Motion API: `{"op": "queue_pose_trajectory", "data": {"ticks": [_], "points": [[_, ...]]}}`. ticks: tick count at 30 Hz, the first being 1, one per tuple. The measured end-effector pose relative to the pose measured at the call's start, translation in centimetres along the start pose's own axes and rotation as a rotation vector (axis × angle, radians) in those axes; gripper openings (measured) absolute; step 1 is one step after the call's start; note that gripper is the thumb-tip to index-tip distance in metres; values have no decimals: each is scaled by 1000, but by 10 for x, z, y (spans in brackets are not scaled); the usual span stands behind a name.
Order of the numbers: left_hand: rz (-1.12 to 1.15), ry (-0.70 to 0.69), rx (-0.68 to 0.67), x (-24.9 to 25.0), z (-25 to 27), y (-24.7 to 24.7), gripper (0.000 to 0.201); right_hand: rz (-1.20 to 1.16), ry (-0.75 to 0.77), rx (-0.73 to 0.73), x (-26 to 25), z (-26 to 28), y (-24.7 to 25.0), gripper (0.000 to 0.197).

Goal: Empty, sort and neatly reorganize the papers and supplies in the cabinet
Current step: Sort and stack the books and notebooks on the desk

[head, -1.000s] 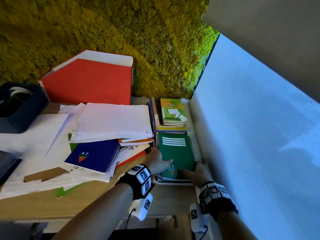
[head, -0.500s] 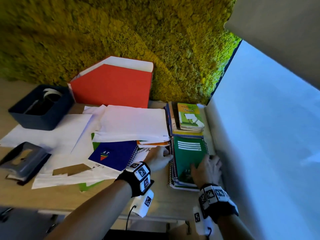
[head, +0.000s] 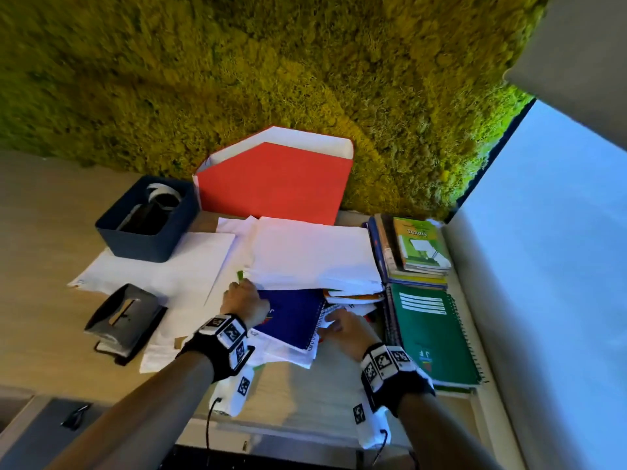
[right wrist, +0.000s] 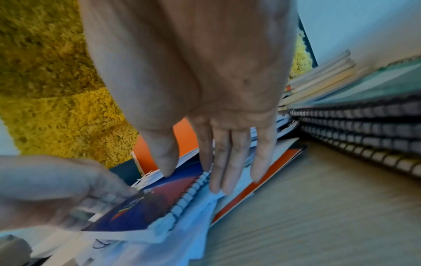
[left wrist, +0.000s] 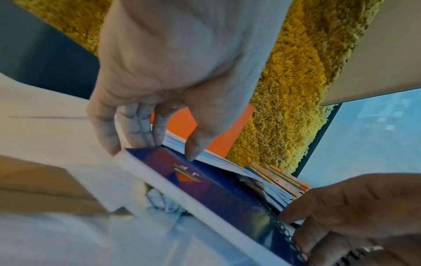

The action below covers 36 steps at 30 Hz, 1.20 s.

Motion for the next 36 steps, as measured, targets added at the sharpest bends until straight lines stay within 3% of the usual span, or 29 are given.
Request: {"op": "queue_pose_trajectory", "data": {"ticks": [2,7,9,13,17,20,22,24,26,28,32,36], "points": [[14,-1,-27,-10,-3,-1,58,-24,-49,-51,-15,2,-8,46],[-21,-166,-95,-12,-10,3,30,-312,-200,35,-27,-5,-25,19],[-48,-226,-105,-12,-10,9,37,-480,-266,102,-36,-4,-22,5],[-176,-305,-120,-8,-7,28,43,-521,-254,225,-61,7,-3,6],[84,-409,103,0,-6,43,25,-567,-143,403,-84,26,19,15],[213,-592,176,14,-7,55,42,-422,36,585,-99,38,34,20],[225,-768,203,23,-4,64,63,-254,177,617,-114,50,38,12],[259,-946,211,30,4,73,79,-20,319,614,-126,63,37,20],[236,-1105,209,38,7,79,81,185,446,652,-135,78,36,28],[157,-1196,235,46,4,80,69,238,539,678,-134,86,34,32],[159,-1153,358,59,4,74,27,-51,547,682,-110,86,44,30],[481,-962,269,70,5,52,43,-99,448,961,-67,91,65,46]]}}
Point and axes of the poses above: each hand's wrist, its own z-axis away from the middle knuckle, its own y-axis out of the back of the hand, x = y × z, the point moved 1 cm from there along -z, towards the middle knuckle, and after that the axes turned 10 degrees about -z, right-handed, at the moved point
